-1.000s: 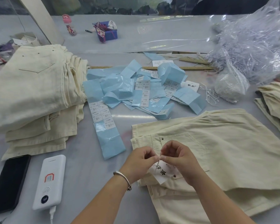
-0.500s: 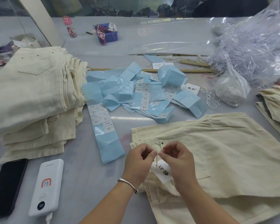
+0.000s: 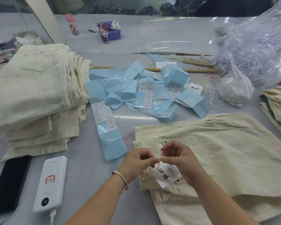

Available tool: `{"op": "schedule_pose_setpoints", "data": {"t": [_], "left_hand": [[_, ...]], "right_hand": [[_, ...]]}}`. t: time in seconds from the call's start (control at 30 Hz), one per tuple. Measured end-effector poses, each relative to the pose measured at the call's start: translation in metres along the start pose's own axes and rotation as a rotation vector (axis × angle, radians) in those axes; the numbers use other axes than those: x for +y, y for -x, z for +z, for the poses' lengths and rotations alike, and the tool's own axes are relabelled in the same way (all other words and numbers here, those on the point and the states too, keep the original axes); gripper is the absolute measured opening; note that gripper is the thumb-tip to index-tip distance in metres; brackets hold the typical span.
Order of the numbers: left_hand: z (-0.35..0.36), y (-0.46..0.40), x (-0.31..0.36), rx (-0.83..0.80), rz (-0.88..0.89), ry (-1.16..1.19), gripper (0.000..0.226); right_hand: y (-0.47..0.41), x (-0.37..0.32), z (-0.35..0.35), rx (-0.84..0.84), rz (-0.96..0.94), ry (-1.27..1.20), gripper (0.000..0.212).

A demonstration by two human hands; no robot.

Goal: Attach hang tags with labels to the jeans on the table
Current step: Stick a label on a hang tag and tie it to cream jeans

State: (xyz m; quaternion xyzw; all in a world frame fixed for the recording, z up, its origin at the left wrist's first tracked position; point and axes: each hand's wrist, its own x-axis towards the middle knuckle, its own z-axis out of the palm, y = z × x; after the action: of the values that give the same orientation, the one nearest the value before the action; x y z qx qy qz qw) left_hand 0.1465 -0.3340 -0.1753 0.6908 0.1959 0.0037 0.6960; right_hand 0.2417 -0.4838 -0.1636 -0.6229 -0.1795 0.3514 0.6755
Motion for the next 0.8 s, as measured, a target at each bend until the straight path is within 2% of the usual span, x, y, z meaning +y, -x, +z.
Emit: {"op": "schedule_pose_setpoints", "data": {"t": [0.17,0.33,0.37,0.43,0.5,0.57,0.63,0.73,0.8], "left_hand": [[-0.001,-0.004,-0.004,-0.032,-0.02,-0.001,0.017],[-0.004,-0.004,-0.006,-0.047,-0.024,-0.099,0.018],[-0.003,-0.005,-0.004,-0.043,-0.025,-0.149,0.018],[0.003,-0.015,0.0,-0.002,0.017,-0.394,0.02],[0.019,-0.034,0.006,0.063,0.198,-0.645,0.021],[0.043,-0.061,0.017,0.083,0.352,-0.799,0.033],[0.066,-0.092,0.025,0.06,0.345,-0.991,0.048],[0.08,-0.131,0.024,-0.034,0.099,-1.36,0.089],[0.076,-0.142,0.019,-0.052,-0.006,-1.417,0.107]], "right_hand": [[-0.002,0.001,-0.005,-0.101,0.019,-0.003,0.027],[0.0,0.002,-0.003,-0.098,0.024,0.057,0.025],[0.001,0.001,-0.004,-0.078,0.034,0.076,0.025],[0.003,-0.001,-0.009,0.021,0.053,0.204,0.026],[0.007,-0.001,-0.022,0.182,0.063,0.383,0.023],[0.02,-0.001,-0.042,0.327,0.062,0.489,0.019],[0.038,-0.003,-0.063,0.455,0.094,0.565,0.013],[0.073,-0.006,-0.095,0.61,0.249,0.853,0.018],[0.099,-0.009,-0.113,0.656,0.478,1.089,0.032]]}}
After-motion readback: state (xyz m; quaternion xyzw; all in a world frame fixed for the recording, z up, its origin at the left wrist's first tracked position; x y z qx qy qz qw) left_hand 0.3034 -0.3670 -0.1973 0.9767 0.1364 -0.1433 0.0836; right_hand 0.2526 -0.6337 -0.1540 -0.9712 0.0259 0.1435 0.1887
